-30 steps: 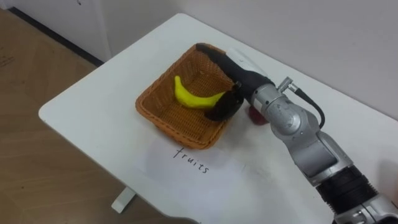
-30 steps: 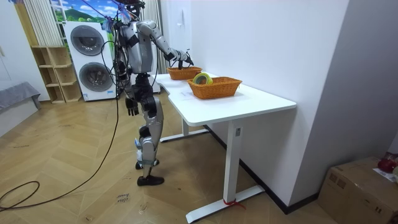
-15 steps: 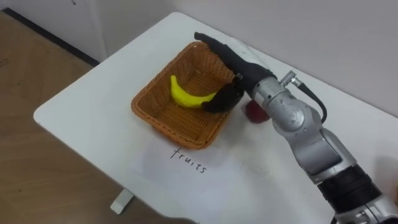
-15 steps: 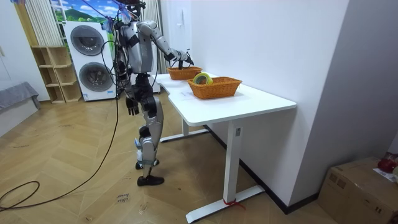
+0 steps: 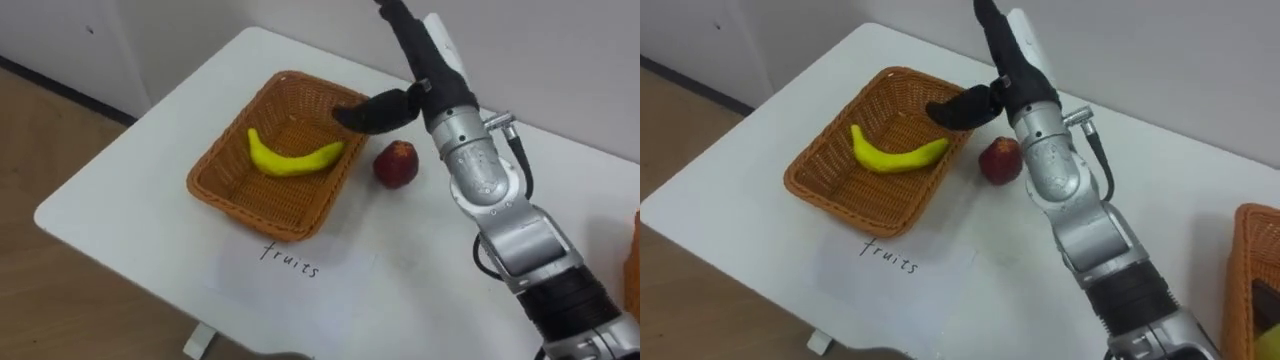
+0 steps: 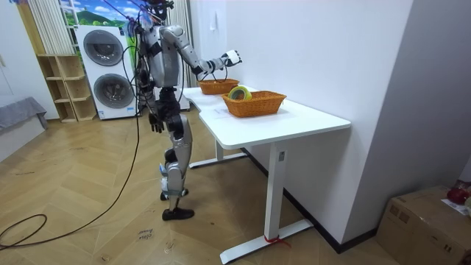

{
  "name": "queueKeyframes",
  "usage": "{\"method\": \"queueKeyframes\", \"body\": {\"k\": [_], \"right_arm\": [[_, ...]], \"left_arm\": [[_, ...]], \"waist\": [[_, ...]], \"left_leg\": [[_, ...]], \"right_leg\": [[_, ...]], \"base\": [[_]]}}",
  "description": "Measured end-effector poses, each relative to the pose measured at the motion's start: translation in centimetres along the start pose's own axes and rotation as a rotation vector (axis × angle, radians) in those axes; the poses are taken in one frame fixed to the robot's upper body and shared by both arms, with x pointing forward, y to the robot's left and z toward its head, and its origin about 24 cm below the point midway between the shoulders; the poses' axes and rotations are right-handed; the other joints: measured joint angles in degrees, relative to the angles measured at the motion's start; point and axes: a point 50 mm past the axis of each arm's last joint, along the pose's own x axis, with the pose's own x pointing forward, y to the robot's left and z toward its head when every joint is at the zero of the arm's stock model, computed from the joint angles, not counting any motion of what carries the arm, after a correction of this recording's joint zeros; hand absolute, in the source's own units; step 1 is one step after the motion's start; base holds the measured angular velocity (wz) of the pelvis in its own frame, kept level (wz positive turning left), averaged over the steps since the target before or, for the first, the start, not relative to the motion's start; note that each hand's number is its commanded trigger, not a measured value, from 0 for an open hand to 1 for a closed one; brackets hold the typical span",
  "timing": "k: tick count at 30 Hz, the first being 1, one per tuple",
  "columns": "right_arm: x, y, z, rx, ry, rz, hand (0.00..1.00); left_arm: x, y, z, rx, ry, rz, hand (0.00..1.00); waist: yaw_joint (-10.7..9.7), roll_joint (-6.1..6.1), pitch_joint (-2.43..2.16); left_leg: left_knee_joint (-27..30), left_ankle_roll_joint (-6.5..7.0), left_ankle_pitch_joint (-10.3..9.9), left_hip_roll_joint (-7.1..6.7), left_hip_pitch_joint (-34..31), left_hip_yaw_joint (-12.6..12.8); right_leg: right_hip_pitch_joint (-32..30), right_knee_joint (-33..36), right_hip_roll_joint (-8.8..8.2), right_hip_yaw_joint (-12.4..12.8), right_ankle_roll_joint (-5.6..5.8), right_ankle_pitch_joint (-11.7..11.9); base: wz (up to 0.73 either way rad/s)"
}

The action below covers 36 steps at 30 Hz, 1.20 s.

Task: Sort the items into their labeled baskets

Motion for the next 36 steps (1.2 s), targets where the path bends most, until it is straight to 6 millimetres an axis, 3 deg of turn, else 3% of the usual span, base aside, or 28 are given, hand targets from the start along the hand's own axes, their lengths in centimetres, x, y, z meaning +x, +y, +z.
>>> {"method": "queueKeyframes", "body": {"k": [10, 16, 27, 36], "right_arm": [[-1.6, -0.4, -2.4, 0.059, 0.103, -0.055, 0.00], [-2.2, -0.1, -4.3, 0.058, 0.188, -0.041, 0.00], [-2.5, 0.6, -4.9, 0.081, 0.220, -0.004, 0.00], [-2.5, 0.2, -5.6, 0.090, 0.250, 0.001, 0.00]], "left_arm": [[-0.2, -0.8, -0.2, 0.015, 0.012, -0.028, 0.00], [-0.2, -1.2, 0.1, 0.030, 0.007, -0.043, 0.00], [-0.4, -1.8, -0.3, 0.030, 0.027, -0.079, 0.00], [-0.5, -2.1, -0.3, 0.025, 0.028, -0.102, 0.00]], "waist": [[-4.16, 1.34, -0.33], [-4.32, 1.52, -0.30], [-5.75, 1.71, -0.07], [-5.64, 1.43, -0.03]], "left_leg": [[-0.71, 0.07, 0.03, 0.53, 0.93, 2.87], [-0.88, 0.04, 0.04, 0.98, 0.91, 4.62], [-0.61, 0.06, 0.03, 0.89, 1.29, 4.07], [-0.67, 0.06, 0.03, 0.89, 1.27, 3.86]], "right_leg": [[-0.27, 0.17, 0.35, 3.35, -0.23, 0.29], [-1.06, 0.23, 0.66, 4.49, -0.50, 0.67], [-0.43, 0.02, 0.49, 3.52, -0.41, 0.68], [-0.39, 0.13, 0.46, 3.18, -0.41, 0.68]], "base": [[-0.15], [-0.14], [0.03], [0.00]]}}
